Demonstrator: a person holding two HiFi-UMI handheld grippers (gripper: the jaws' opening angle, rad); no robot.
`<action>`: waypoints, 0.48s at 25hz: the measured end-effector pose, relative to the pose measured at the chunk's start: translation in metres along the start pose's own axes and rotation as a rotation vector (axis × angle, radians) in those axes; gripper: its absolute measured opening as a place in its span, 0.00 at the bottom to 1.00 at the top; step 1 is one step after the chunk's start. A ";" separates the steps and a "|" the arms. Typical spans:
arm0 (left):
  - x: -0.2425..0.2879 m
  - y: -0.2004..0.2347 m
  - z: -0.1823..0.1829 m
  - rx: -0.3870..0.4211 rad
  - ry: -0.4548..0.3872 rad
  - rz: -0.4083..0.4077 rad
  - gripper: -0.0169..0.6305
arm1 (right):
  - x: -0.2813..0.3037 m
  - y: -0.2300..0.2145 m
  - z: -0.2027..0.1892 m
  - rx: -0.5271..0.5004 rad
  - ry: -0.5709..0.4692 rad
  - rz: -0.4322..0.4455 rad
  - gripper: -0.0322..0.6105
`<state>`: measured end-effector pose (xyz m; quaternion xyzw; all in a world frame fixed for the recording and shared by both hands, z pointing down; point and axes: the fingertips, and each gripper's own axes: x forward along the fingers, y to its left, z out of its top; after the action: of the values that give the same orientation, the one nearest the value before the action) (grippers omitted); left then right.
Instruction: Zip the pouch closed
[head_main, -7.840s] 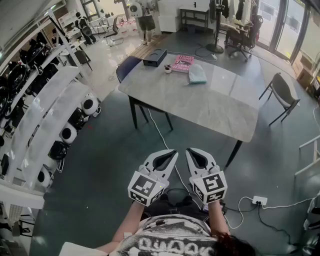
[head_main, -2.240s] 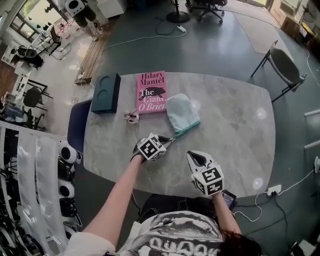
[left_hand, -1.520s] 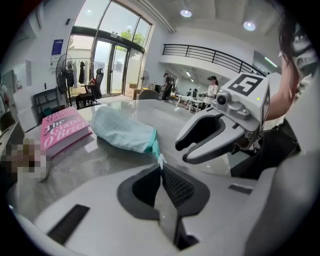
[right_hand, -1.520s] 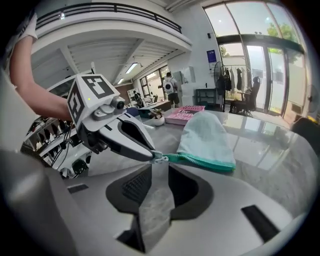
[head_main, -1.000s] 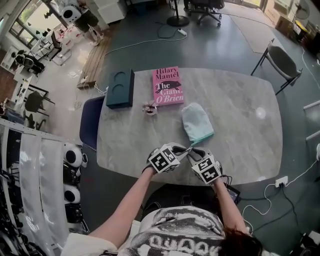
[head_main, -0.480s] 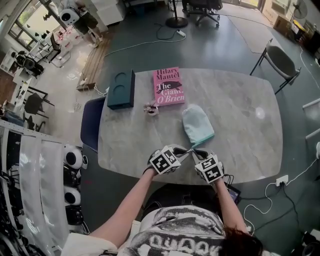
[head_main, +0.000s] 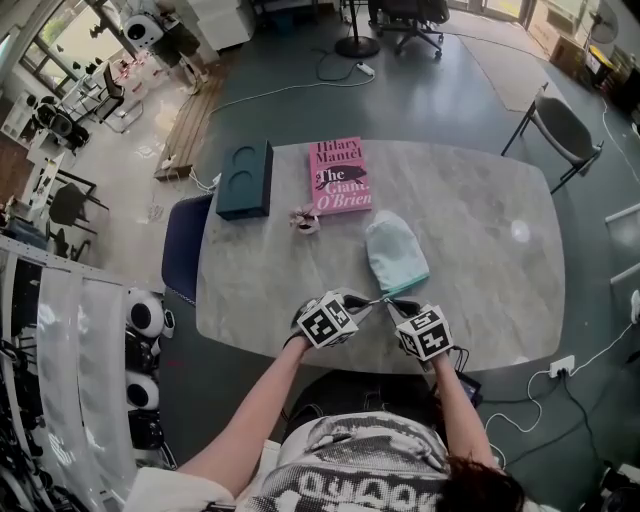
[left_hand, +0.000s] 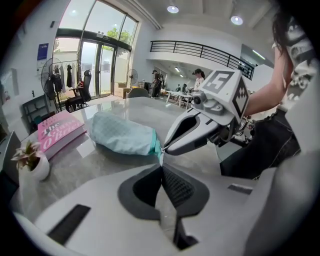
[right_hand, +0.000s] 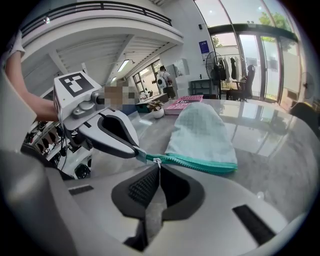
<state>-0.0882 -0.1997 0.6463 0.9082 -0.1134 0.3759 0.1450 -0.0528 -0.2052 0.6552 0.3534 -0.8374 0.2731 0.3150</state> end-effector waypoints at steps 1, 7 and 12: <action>0.000 0.002 -0.001 0.000 0.001 0.004 0.05 | 0.000 -0.001 0.001 -0.004 0.003 0.002 0.07; 0.000 0.009 0.002 0.001 -0.003 0.022 0.05 | 0.000 -0.020 0.001 -0.017 0.025 -0.027 0.07; -0.003 0.011 0.005 -0.010 0.006 0.018 0.05 | -0.002 -0.035 0.001 -0.036 0.045 -0.039 0.07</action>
<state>-0.0904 -0.2110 0.6429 0.9053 -0.1230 0.3793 0.1463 -0.0258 -0.2264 0.6613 0.3576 -0.8279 0.2595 0.3454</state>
